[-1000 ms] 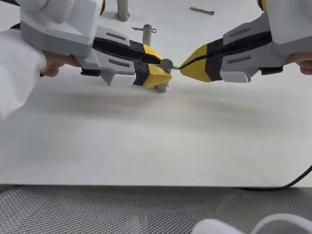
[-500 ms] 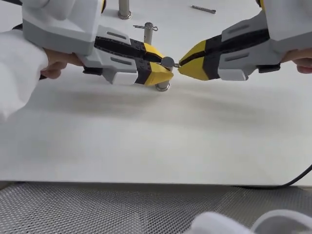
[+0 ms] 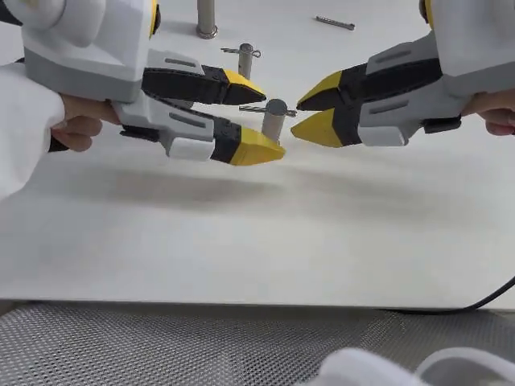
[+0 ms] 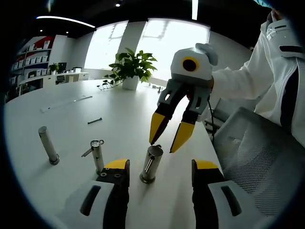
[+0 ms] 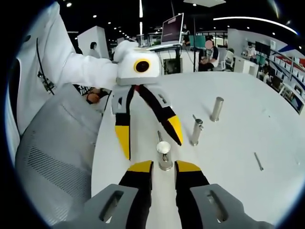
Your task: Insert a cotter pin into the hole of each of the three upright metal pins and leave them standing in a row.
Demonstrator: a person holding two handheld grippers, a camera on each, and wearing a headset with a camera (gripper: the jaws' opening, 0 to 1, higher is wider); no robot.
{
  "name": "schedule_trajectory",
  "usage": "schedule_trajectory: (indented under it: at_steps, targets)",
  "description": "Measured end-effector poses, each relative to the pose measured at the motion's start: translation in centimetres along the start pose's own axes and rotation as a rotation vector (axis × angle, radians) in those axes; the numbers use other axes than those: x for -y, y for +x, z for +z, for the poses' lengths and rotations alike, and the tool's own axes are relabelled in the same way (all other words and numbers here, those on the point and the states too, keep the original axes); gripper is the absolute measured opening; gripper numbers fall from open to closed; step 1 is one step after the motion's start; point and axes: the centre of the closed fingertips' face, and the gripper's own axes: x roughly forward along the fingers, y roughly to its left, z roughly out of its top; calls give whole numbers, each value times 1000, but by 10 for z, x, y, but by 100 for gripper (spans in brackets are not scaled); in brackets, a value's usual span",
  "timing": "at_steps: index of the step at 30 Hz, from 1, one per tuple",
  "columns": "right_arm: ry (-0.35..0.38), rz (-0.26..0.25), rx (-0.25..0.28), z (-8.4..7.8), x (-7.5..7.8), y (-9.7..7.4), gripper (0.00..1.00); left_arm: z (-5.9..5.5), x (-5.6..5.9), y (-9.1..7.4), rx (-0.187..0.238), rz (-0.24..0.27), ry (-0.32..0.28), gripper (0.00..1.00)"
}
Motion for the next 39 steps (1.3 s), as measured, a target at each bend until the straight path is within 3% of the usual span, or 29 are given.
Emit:
schedule_trajectory:
  at_steps: [8,14,26,35,39]
  targets:
    - [-1,9,-2,1,-4,1,15,-6,16,-10,-8,-25,1,72]
    - [-10,9,-13,3,-6,4,17,-9,16,-16,-39,19,50,98]
    - [-38,19,-17,10,-4,19,17,-9,32,-30,-78,42,104,99]
    - [-57,43,-29,12,-7,27,14,-19,29,-36,-96,59,87,99]
    - [-70,38,-37,9,-1,27,12,-23,24,-37,-99,64,86,99]
